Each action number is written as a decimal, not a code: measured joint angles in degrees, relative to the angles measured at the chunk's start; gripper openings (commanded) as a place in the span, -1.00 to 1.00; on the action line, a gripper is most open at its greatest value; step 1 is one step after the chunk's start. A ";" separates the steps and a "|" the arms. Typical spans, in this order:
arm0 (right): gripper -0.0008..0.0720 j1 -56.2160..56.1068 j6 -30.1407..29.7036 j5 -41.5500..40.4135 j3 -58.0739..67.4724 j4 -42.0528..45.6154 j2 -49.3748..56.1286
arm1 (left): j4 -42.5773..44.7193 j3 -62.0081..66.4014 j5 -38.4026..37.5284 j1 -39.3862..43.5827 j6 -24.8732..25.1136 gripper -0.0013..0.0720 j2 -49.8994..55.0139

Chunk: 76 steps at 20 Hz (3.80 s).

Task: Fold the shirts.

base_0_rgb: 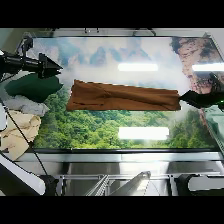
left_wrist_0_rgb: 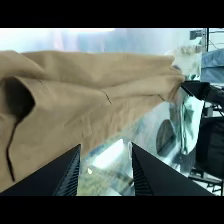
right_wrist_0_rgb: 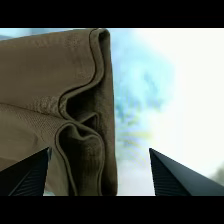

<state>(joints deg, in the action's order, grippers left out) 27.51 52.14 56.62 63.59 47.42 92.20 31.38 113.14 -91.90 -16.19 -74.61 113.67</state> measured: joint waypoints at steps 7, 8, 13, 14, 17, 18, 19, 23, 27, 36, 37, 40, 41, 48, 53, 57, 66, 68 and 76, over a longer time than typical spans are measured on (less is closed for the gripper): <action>0.33 -2.43 1.27 1.86 1.62 -4.24 5.79 | -0.13 -8.52 -1.95 6.14 3.41 -0.05 -6.62; 0.22 -2.80 1.25 2.69 2.14 -5.14 6.75 | -0.15 -9.84 -1.51 8.00 4.37 -0.05 -7.61; -0.94 -4.07 0.98 7.89 5.16 -7.98 11.19 | 0.50 -13.75 5.38 19.76 7.28 -0.95 -8.96; -0.94 -4.09 0.79 8.63 5.68 -8.11 11.50 | 1.20 -14.03 7.85 22.16 7.58 -0.95 -8.50; -0.94 -3.32 0.13 12.94 7.58 -7.87 11.08 | 5.33 -14.47 17.33 28.52 6.93 -0.95 -5.92; -0.94 -2.75 0.11 14.36 8.33 -8.57 10.29 | 6.21 -14.51 20.17 30.32 6.23 -0.95 -4.59; -0.94 -2.08 -0.02 16.17 9.05 -8.90 9.31 | 6.97 -14.58 22.60 31.80 5.75 -0.95 -3.15; -0.94 0.59 -0.17 23.87 11.47 -10.60 4.37 | 8.35 -12.22 28.63 37.00 2.97 -0.95 3.87; -0.94 0.87 -0.33 32.41 12.31 -17.77 -0.44 | 9.07 -3.41 31.34 40.98 -1.68 -0.95 11.54; -0.94 -7.50 -0.50 38.14 12.59 -31.26 -5.46 | -4.35 3.37 32.04 42.18 -5.20 -0.95 19.26; -0.94 -9.05 -0.24 37.18 12.59 -31.76 -5.55 | -10.08 3.23 29.73 41.33 -2.69 -0.95 19.02; -0.94 -15.04 0.20 31.45 12.59 -32.68 -5.73 | -33.16 3.28 19.78 37.38 4.87 -0.95 14.71; -0.94 -17.42 0.42 28.39 12.59 -32.74 -5.73 | -39.76 3.21 16.28 35.85 6.51 -0.95 13.14; -0.94 -41.94 1.40 -2.16 18.58 -33.11 3.21 | -68.06 3.21 -5.07 23.28 13.14 -0.95 -2.40; -0.61 -56.28 5.51 -7.58 38.62 -31.89 23.63 | -68.35 3.19 -10.88 18.03 15.17 -0.95 -8.87; -0.93 -56.83 8.41 -0.52 46.07 -33.05 30.08 | -68.50 2.54 -13.18 16.90 15.17 -0.95 -10.34; -0.94 -39.17 18.29 22.32 44.85 -19.82 14.36 | -53.02 -12.37 -13.68 13.90 17.51 -0.96 -15.85; -0.94 -35.30 20.57 23.50 38.49 -11.39 5.90 | -46.69 -21.38 -13.57 11.19 20.04 -0.96 -20.98; 0.49 -26.93 19.80 2.47 -0.26 0.96 -11.74 | -25.73 -58.47 1.55 -3.21 26.05 -0.95 -39.41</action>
<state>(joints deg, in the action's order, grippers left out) 0.58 71.94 59.09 63.33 48.38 80.47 5.65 54.68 -90.35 -19.40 -48.56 74.26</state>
